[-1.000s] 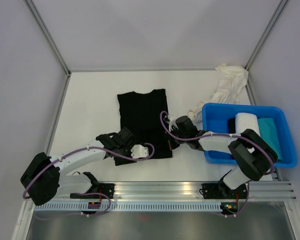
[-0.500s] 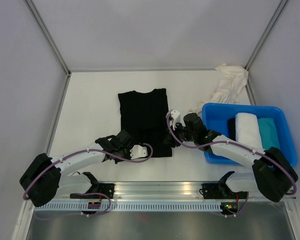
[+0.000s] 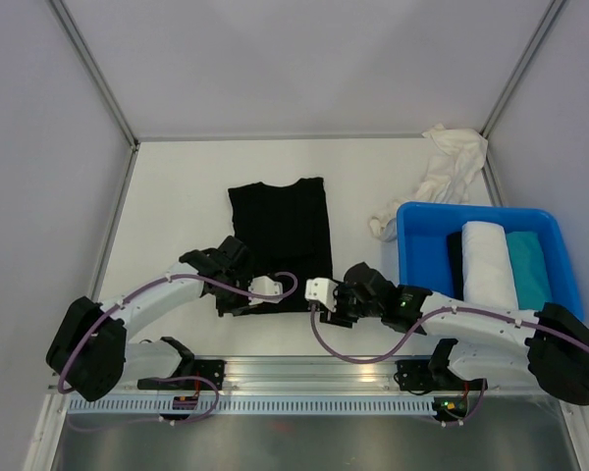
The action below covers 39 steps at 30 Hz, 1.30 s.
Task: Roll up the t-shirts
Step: Roll the tshirt
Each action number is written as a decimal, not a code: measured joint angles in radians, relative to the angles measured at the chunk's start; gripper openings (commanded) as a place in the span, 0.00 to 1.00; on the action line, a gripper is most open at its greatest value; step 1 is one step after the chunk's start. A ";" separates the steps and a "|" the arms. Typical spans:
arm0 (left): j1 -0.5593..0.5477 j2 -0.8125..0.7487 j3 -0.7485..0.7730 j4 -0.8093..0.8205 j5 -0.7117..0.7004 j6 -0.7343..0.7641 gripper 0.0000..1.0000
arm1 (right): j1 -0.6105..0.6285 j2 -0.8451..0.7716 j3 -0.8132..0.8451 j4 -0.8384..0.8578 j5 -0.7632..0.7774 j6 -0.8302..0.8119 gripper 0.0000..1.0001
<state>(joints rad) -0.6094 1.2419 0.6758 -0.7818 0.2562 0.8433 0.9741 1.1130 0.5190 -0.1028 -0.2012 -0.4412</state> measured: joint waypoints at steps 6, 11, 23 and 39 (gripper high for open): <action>0.045 0.006 0.004 -0.034 0.043 0.039 0.02 | 0.046 0.079 -0.020 0.034 0.129 -0.045 0.59; 0.052 0.006 0.006 -0.045 0.063 0.056 0.02 | 0.046 0.135 -0.025 0.083 0.200 -0.050 0.39; 0.118 -0.009 0.077 -0.265 0.123 0.174 0.03 | 0.045 0.154 0.155 -0.169 -0.047 0.039 0.00; 0.206 0.209 0.178 -0.420 0.173 0.362 0.19 | -0.276 0.288 0.180 -0.182 -0.523 0.246 0.00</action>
<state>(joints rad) -0.4034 1.4513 0.8539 -1.2022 0.4294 1.2049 0.6983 1.4010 0.6987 -0.2844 -0.7238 -0.1947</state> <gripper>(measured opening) 0.137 0.027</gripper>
